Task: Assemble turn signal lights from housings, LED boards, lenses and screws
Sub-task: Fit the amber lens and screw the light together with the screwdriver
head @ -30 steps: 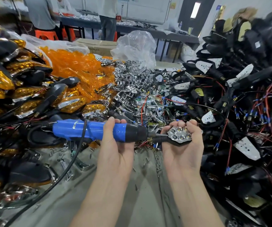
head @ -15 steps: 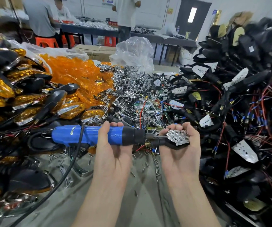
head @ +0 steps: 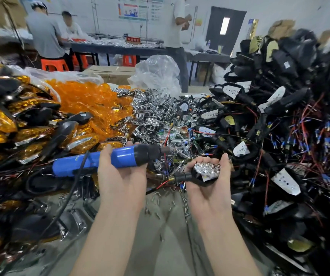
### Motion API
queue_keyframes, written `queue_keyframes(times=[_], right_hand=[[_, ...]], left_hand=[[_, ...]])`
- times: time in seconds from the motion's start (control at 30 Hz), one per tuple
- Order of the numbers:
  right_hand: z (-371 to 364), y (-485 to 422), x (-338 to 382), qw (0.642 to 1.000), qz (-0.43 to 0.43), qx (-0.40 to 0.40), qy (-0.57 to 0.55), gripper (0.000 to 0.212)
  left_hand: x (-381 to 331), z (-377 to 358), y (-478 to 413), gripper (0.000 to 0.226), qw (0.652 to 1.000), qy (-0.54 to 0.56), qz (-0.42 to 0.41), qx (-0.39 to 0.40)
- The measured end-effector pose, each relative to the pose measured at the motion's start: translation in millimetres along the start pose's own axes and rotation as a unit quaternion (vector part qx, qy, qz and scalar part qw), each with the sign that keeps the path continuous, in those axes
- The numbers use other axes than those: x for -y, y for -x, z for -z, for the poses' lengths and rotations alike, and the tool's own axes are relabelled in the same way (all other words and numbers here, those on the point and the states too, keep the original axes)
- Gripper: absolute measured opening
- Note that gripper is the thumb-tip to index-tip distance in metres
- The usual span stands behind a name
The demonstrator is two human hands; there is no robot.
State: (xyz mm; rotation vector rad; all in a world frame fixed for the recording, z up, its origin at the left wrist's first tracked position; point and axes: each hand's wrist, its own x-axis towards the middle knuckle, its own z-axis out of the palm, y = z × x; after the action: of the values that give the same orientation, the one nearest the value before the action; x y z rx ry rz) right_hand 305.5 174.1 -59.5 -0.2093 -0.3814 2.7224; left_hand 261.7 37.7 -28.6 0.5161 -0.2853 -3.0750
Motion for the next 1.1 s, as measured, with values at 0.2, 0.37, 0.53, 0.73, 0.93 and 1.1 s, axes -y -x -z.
queue_keyframes(times=[0.2, 0.37, 0.53, 0.73, 0.93, 1.1], right_hand=[[2, -4, 2, 0.999, -0.037, -0.013, -0.03, 0.032], [-1, -5, 0, 0.999, -0.043, -0.009, 0.007, 0.032], [2, -7, -2, 0.996, -0.049, -0.006, 0.068, 0.034], [7, -4, 0, 0.988, -0.106, -0.007, 0.11, 0.043], [-5, -3, -6, 0.991, -0.081, 0.024, 0.104, 0.045], [-5, -7, -4, 0.996, -0.062, 0.049, 0.041, 0.009]], left_hand=[[3, -7, -19, 0.04, 0.995, -0.102, 0.02, -0.008], [-8, -7, -15, 0.024, 0.949, -0.309, 0.034, 0.051], [3, -8, 26, 0.023, 0.601, -0.675, -0.255, 0.344], [27, 12, 23, 0.032, 0.386, -0.773, -0.264, 0.428], [24, 9, 20, 0.017, 0.602, -0.658, -0.314, 0.325], [8, 7, 18, 0.017, 0.802, -0.523, -0.208, 0.201]])
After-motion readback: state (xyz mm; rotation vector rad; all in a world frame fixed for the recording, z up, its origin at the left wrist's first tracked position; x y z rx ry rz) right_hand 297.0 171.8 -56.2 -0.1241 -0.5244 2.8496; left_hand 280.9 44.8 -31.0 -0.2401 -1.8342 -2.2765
